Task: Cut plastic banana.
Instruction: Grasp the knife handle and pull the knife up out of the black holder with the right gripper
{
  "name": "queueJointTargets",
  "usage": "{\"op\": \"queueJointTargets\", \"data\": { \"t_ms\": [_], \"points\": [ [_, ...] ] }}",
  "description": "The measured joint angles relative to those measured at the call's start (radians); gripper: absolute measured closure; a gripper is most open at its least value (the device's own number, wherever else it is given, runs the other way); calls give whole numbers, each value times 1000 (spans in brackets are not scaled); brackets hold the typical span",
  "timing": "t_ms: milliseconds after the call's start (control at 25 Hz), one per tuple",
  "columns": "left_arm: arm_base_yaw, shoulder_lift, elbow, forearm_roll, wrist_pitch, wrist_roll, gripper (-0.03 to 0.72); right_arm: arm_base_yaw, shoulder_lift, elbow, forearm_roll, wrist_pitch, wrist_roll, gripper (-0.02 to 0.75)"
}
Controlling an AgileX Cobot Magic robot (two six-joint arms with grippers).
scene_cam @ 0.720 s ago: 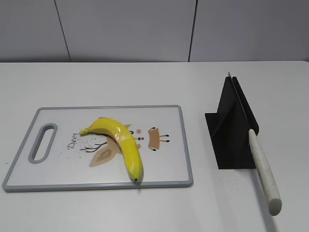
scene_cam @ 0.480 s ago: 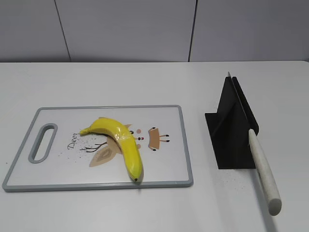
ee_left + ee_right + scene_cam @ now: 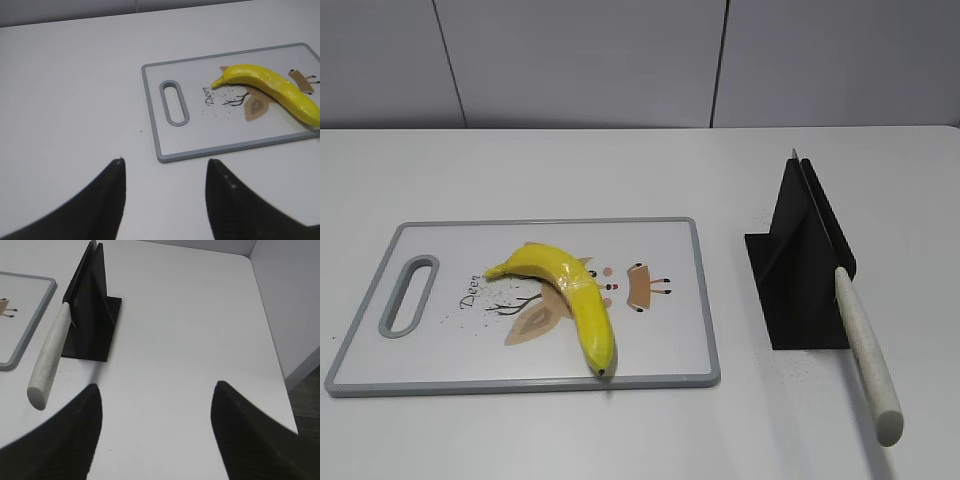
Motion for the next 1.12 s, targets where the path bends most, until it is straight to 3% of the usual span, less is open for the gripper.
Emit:
{"op": "queueJointTargets", "data": {
  "t_ms": [1120],
  "points": [
    [0,0,0,0,0,0,191,0,10,-23,1,32,3,219]
  ]
}}
